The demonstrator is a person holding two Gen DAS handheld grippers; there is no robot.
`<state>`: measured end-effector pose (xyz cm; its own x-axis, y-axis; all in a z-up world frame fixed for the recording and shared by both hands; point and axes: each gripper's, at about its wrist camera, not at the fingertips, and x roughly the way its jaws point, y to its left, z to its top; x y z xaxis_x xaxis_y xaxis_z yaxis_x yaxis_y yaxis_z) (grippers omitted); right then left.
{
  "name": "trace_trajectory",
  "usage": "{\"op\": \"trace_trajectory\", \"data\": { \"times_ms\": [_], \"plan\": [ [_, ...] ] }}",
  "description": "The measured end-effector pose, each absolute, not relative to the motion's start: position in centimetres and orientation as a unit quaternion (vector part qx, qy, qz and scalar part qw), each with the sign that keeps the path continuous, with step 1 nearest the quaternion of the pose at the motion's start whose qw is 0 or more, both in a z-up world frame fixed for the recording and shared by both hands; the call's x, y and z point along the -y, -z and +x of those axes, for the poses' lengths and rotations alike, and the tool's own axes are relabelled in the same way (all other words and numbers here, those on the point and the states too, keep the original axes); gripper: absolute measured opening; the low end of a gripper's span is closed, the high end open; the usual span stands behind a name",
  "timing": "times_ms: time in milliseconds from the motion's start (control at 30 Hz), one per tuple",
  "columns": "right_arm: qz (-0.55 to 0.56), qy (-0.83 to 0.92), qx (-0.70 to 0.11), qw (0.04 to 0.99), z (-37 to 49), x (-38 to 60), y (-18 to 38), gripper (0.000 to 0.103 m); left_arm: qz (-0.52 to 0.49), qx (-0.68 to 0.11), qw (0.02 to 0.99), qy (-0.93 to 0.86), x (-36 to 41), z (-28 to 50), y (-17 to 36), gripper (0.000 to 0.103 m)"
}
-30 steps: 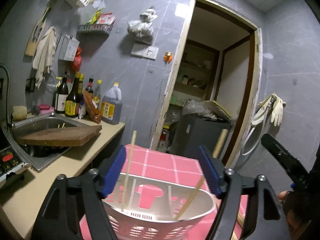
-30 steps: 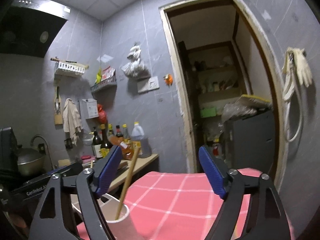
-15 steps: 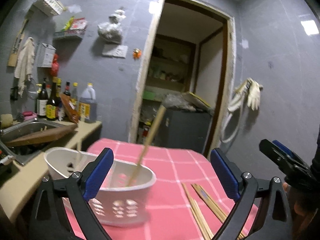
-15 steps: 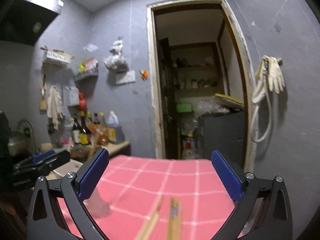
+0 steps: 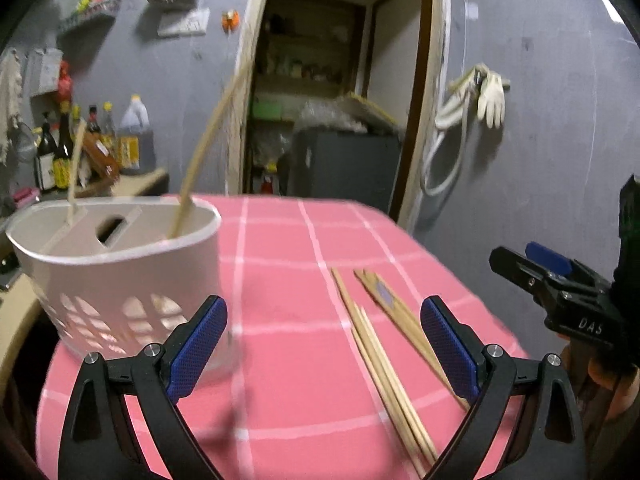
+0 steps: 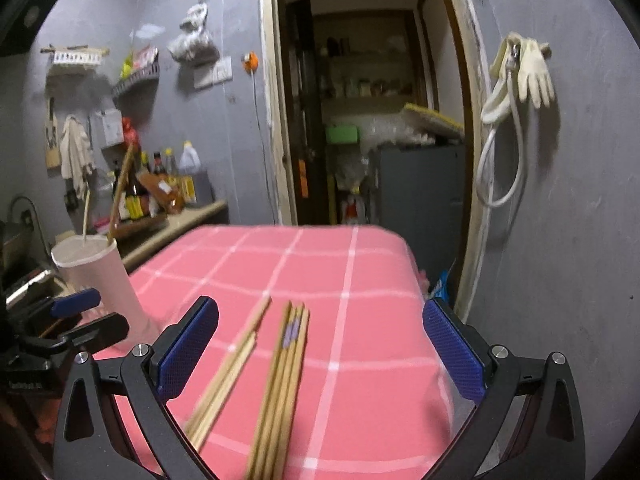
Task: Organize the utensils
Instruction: 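Return both tools to the chopstick pile and open their fingers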
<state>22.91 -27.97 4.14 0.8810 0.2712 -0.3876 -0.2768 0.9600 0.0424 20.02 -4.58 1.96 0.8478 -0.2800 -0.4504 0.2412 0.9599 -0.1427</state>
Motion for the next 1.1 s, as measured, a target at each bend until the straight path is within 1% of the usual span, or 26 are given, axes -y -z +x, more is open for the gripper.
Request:
{"op": "trace_trajectory", "data": {
  "times_ms": [100, 167, 233, 267, 333, 367, 400, 433, 467, 533, 833, 1100],
  "plan": [
    [-0.01, -0.141, -0.226, 0.964, 23.7, 28.1, -3.2, 0.1, -0.037, -0.28, 0.949, 0.143, 5.1, 21.1, -0.8, 0.094],
    [-0.009, -0.144, -0.249, 0.958, 24.3, 28.1, -2.6, 0.091, -0.033, -0.299, 0.943, 0.145, 5.3, 21.6, -0.3, 0.09],
    [-0.009, -0.145, -0.271, 0.952, 24.9, 28.1, -1.9, 0.083, -0.03, -0.321, 0.934, 0.153, 5.6, 22.2, 0.2, 0.081],
    [-0.011, -0.145, -0.282, 0.948, 25.2, 28.1, -1.6, 0.076, -0.028, -0.331, 0.93, 0.156, 5.8, 22.4, 0.6, 0.078],
    [-0.012, -0.15, -0.298, 0.943, 25.6, 27.9, -1.2, 0.067, -0.025, -0.354, 0.921, 0.163, 6.0, 23.1, 1.2, 0.068],
    [-0.014, -0.151, -0.305, 0.94, 25.9, 27.9, -1.0, 0.064, -0.023, -0.367, 0.915, 0.165, 6.1, 23.5, 1.5, 0.066],
    [-0.017, -0.152, -0.312, 0.938, 26.0, 27.8, -0.8, 0.063, -0.023, -0.376, 0.911, 0.166, 6.2, 23.7, 1.7, 0.06],
    [-0.019, -0.153, -0.316, 0.936, 26.1, 27.7, -0.8, 0.059, -0.024, -0.386, 0.907, 0.167, 6.2, 24.0, 1.9, 0.054],
    [-0.022, -0.155, -0.321, 0.934, 26.2, 27.5, -0.6, 0.056, -0.023, -0.396, 0.903, 0.168, 6.3, 24.3, 2.2, 0.052],
    [-0.027, -0.156, -0.327, 0.932, 26.3, 27.3, -0.5, 0.055, -0.021, -0.409, 0.897, 0.168, 6.4, 24.7, 2.5, 0.048],
    [-0.035, -0.158, -0.349, 0.923, 27.0, 26.9, 0.1, 0.048, -0.011, -0.425, 0.889, 0.168, 7.1, 25.4, 3.1, 0.042],
    [-0.039, -0.161, -0.371, 0.914, 27.8, 26.6, 0.6, 0.044, 0.0, -0.43, 0.888, 0.164, 8.0, 25.7, 3.2, 0.031]
  ]
}}
